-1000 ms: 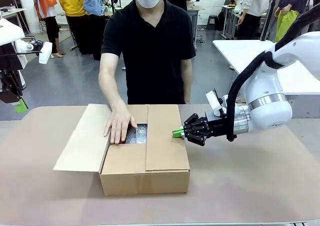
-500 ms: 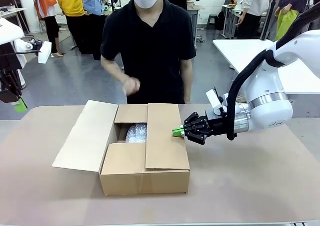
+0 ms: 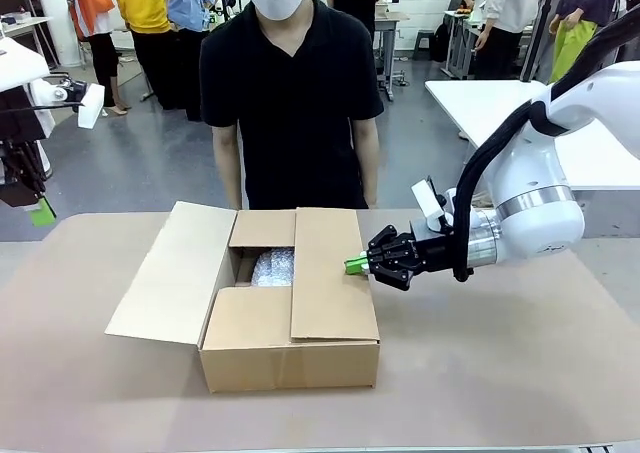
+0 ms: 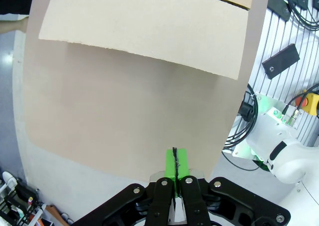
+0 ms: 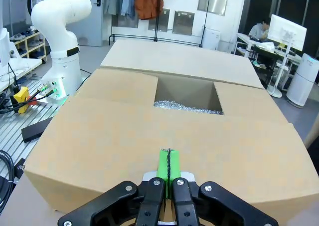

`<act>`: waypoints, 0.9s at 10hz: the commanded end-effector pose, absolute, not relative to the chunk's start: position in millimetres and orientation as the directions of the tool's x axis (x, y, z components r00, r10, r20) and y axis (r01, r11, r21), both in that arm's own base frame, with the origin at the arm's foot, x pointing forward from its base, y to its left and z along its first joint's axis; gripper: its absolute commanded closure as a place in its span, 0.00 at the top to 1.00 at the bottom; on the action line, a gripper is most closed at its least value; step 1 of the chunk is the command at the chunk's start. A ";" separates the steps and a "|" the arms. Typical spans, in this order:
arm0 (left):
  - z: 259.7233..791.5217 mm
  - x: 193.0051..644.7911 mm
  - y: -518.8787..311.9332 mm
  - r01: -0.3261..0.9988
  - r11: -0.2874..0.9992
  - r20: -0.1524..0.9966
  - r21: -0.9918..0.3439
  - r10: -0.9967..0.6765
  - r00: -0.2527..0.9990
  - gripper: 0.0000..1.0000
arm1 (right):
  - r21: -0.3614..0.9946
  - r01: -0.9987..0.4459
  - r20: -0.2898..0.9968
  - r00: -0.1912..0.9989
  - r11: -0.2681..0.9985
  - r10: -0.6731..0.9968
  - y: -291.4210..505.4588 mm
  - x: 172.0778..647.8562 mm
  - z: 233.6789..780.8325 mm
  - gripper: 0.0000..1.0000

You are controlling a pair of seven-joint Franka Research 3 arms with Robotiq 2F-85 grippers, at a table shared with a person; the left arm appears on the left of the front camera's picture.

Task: Wrap the clocks to prevent damage.
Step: Push the left (or right) flap of the Package Box to close it.

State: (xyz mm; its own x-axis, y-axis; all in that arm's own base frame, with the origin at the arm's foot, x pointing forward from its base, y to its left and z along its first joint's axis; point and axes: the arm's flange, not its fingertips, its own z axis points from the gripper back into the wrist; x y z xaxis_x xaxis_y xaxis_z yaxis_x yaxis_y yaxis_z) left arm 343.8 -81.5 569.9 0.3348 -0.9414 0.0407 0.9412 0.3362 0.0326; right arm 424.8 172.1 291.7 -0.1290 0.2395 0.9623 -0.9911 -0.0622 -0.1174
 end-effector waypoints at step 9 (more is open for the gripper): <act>466.8 399.0 8.1 0.983 -0.057 0.766 -0.173 -0.635 0.098 0.00 | -0.115 -0.992 0.961 -0.126 -0.059 0.244 172.3 424.2 288.2 0.01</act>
State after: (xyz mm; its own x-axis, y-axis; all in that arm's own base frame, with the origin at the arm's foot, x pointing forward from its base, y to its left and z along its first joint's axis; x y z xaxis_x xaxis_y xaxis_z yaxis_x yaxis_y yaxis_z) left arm 386.7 11.5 462.7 0.0809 -0.6426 0.7619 0.9900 -0.0366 -0.1360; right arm 424.8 171.7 291.8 -0.1288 0.2395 0.9623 -0.9912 -0.0613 -0.1175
